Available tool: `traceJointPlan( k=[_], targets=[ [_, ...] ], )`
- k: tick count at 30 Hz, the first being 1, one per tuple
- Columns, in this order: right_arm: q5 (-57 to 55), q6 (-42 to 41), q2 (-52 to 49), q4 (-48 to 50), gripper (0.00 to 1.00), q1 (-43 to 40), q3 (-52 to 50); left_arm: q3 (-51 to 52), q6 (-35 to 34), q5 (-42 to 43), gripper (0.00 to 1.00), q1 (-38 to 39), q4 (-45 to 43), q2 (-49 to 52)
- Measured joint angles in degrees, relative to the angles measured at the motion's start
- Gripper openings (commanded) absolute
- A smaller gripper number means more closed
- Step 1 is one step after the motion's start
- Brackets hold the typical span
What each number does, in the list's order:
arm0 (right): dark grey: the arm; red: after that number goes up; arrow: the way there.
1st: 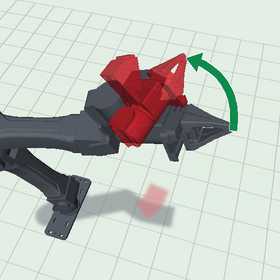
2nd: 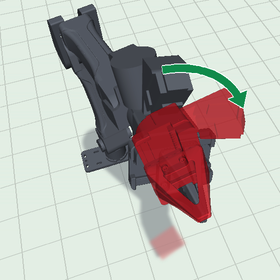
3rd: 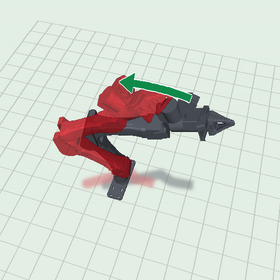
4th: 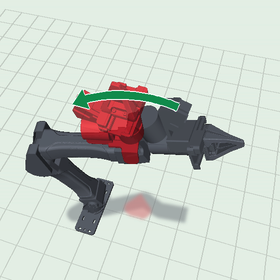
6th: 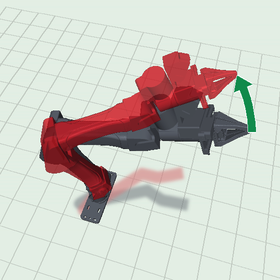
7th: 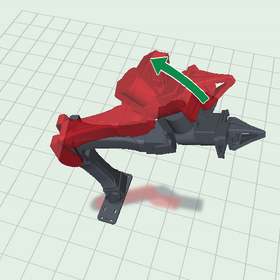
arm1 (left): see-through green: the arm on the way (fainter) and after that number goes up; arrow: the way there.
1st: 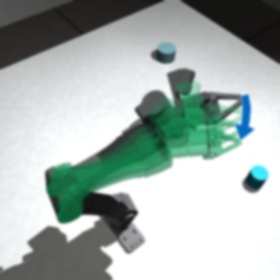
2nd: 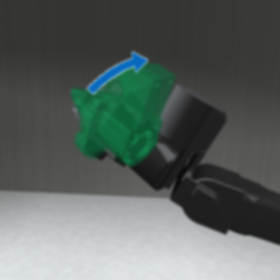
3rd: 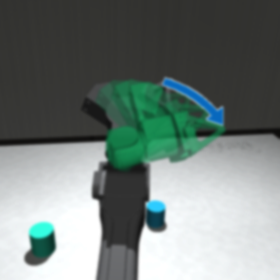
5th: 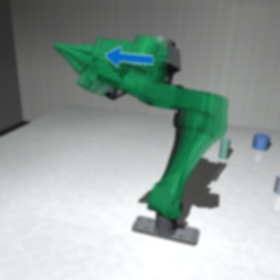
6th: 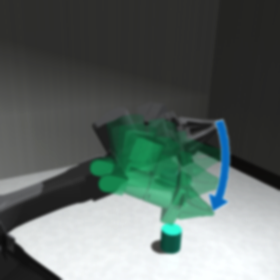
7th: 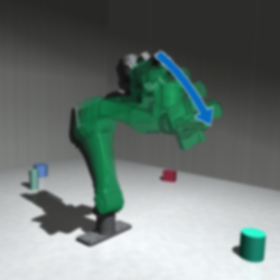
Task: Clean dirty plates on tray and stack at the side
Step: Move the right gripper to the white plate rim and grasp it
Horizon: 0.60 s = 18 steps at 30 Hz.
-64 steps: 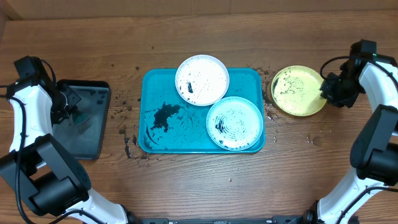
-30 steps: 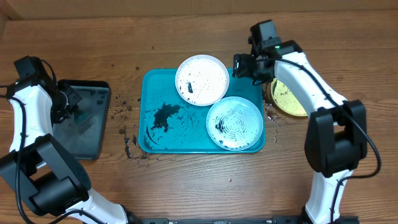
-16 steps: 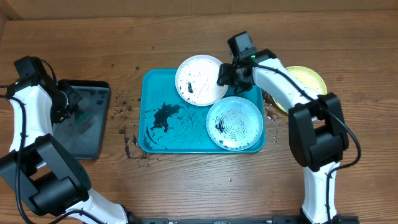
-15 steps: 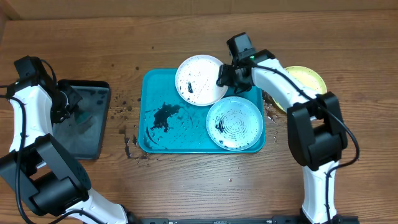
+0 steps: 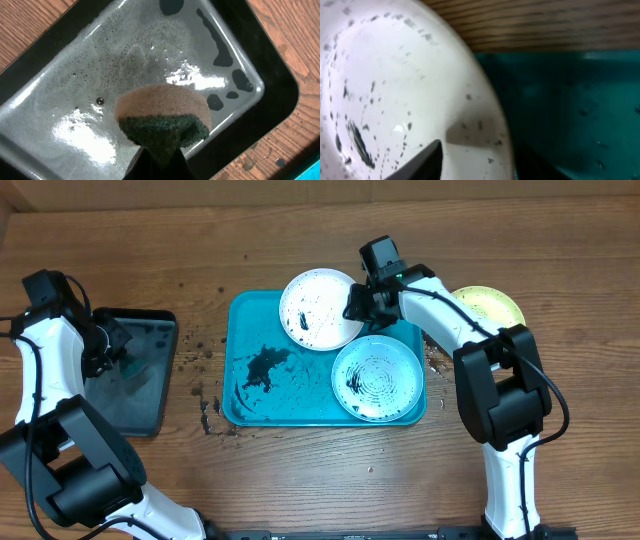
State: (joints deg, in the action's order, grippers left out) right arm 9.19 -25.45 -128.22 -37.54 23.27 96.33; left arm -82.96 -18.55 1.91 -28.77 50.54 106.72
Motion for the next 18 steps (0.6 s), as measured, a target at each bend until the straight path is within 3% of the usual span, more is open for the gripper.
traceJointPlan(
  k=[9,18],
  targets=[
    [-3.4,8.8,0.0,2.0,0.5,0.8,0.0,0.0,0.0,0.0,0.04,0.0,0.0,0.0],
    [-4.8,17.7,0.0,4.2,0.26,0.8,0.0,0.0,0.0,0.0,0.04,0.0,0.0,0.0]
  ],
)
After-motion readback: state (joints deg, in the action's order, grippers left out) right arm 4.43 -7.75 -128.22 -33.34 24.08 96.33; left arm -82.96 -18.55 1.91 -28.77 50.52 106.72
